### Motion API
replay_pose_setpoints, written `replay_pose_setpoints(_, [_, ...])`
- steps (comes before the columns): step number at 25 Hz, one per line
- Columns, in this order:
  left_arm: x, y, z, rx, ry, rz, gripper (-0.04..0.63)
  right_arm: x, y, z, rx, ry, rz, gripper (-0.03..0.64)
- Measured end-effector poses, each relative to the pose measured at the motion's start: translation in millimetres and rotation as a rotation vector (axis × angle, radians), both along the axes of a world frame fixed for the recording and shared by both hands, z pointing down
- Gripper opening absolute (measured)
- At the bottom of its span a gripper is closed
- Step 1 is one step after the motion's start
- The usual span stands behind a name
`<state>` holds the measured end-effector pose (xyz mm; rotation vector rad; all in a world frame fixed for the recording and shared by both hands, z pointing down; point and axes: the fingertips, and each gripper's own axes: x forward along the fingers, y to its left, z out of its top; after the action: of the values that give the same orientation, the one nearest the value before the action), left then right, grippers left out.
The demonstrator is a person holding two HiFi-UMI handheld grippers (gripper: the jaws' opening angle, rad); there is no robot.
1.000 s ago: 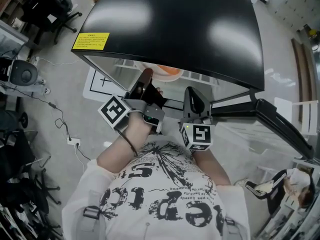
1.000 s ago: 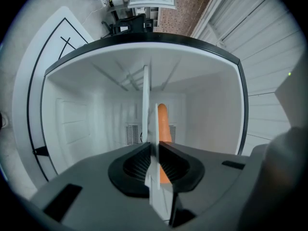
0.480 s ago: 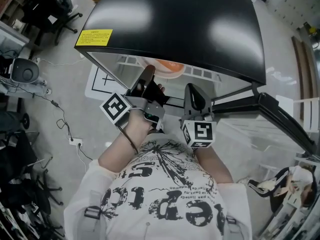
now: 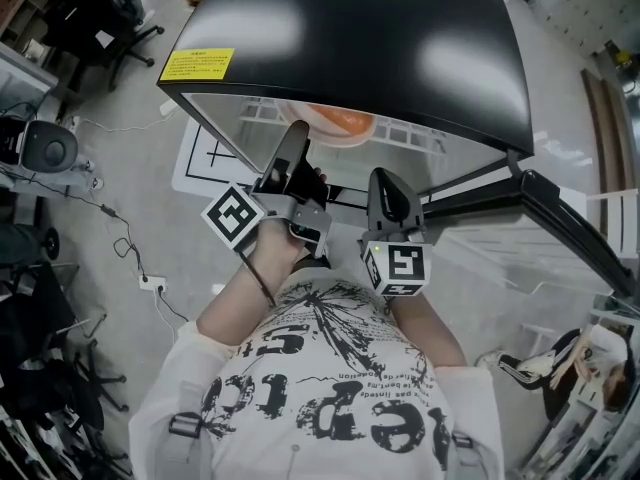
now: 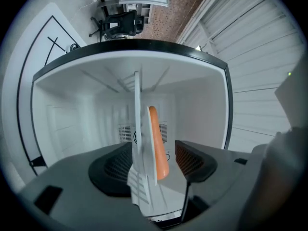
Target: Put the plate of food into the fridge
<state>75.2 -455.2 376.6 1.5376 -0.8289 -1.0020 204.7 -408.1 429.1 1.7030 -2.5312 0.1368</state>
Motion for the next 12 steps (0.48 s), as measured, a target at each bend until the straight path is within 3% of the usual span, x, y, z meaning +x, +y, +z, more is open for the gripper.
replay_pose_setpoints(7, [-11.3, 14.0, -1.9, 0.056, -0.101, -0.019, 0.265, -5.0, 8.0, 2.0, -0.004, 0.003, -0.004, 0.002])
replay_pose_setpoints(8, [-12.1, 16.3, -1.4, 0.059, -0.123, -0.020, 0.244, -6.1, 9.0, 2.3, -0.004, 0.005, -0.007, 0.002])
replay_pose_setpoints(12, [-20.7, 22.1, 10.2, 0.008, -0.161, -0.045, 0.023, -9.1, 11.7, 4.5, -0.009, 0.004, -0.016, 0.002])
